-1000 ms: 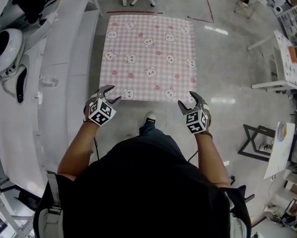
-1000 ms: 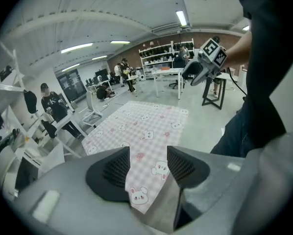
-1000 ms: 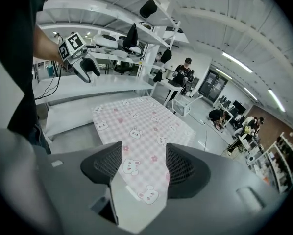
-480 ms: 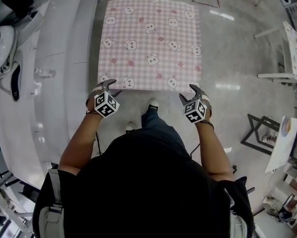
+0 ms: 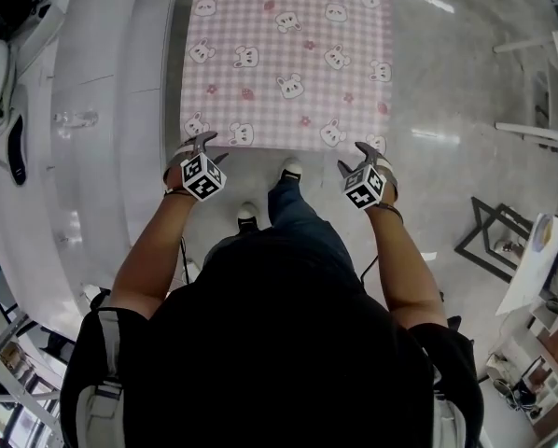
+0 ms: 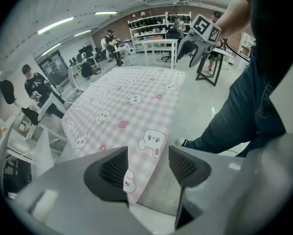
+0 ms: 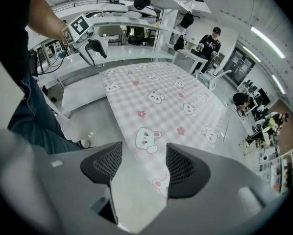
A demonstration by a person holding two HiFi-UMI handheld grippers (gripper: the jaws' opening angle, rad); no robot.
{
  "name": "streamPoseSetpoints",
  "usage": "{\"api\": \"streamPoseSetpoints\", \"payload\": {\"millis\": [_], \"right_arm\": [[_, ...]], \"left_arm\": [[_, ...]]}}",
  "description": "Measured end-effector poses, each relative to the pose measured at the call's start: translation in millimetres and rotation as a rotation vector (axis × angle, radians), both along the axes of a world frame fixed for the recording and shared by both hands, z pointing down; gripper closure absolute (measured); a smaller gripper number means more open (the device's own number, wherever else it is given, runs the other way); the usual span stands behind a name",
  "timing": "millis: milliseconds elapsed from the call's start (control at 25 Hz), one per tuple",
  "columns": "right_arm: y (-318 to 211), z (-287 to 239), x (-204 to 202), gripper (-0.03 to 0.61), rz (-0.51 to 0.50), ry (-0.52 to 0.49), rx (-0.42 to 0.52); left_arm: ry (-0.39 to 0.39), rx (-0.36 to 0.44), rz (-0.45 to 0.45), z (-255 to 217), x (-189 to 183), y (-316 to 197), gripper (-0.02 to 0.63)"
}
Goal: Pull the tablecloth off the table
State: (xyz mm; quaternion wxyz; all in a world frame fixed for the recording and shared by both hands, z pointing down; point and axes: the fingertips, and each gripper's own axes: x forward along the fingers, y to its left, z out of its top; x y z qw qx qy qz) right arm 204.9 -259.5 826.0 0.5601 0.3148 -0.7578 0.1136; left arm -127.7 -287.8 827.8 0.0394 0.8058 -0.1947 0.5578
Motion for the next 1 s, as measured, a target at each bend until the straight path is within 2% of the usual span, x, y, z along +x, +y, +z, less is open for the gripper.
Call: {"api": "streamPoseSetpoints", "payload": {"millis": [360,560,1000], "right_arm": [[-0.9,49.7,-7.1,0.247,-0.04,0.045,-0.04],[-5.0,74.4,-1.9,0.207,-0.059,0.079,-0.043],[-5.7,114.6,-3.6,0.153,-0.118,0.159,-0.059]], "left_arm": [[-0.049,0.003,0.003,44.0,6.9,6.2,0.325],[-0.075,0.009,0.011,68.2,15.4,2.9,0.313],[-0.211,0.029,0.062,121.6,7.6,1.6,0.26]]}}
